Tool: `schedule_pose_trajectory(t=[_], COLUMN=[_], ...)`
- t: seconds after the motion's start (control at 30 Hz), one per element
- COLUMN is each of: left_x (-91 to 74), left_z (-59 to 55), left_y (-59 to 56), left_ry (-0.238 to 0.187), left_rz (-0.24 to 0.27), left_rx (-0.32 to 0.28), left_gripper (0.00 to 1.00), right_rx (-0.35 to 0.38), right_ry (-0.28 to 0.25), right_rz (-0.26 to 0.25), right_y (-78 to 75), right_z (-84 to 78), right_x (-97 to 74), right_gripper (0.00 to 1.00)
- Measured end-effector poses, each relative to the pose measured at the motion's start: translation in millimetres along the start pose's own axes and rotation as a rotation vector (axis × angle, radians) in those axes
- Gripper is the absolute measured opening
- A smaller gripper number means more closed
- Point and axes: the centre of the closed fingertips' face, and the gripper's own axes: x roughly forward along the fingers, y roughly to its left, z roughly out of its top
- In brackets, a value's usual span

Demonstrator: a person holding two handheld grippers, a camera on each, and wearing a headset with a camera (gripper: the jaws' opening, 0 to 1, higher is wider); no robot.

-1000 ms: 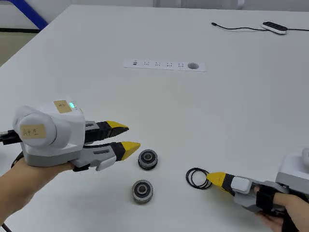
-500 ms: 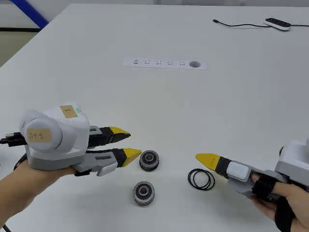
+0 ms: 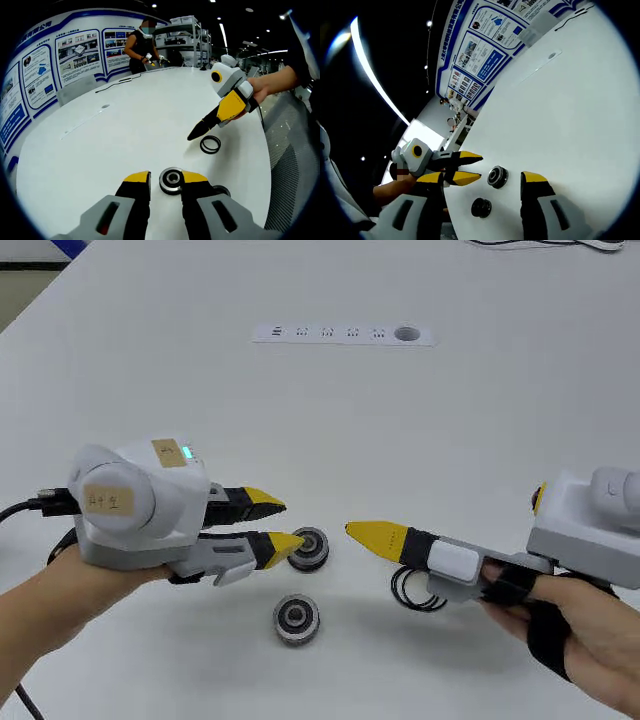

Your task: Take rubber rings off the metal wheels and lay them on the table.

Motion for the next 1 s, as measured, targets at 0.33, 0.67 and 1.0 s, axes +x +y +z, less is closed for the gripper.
schedule_pose_trajectory(t=[0.33,0.67,1.0], left_x=[13.8,17.0,18.9], left_z=[-6.4,-10.5,-13.4], left_y=[-7.4,-9.7,-10.8], left_ry=[0.035,0.052,0.070], left_rz=[-0.048,-0.077,-0.088], left_rx=[0.023,0.028,0.052], left_gripper=[0.23,0.21,0.19], right_rx=[-0.050,-0.056,-0.052], right_ry=[0.071,0.087,0.100], right_rz=[0.021,0.039,0.050], right_y=[1.0,1.3,3.7], right_z=[-9.4,-9.5,-13.9], right_x=[17.0,24.0,28.1], right_gripper=[0.67,0.67,0.67])
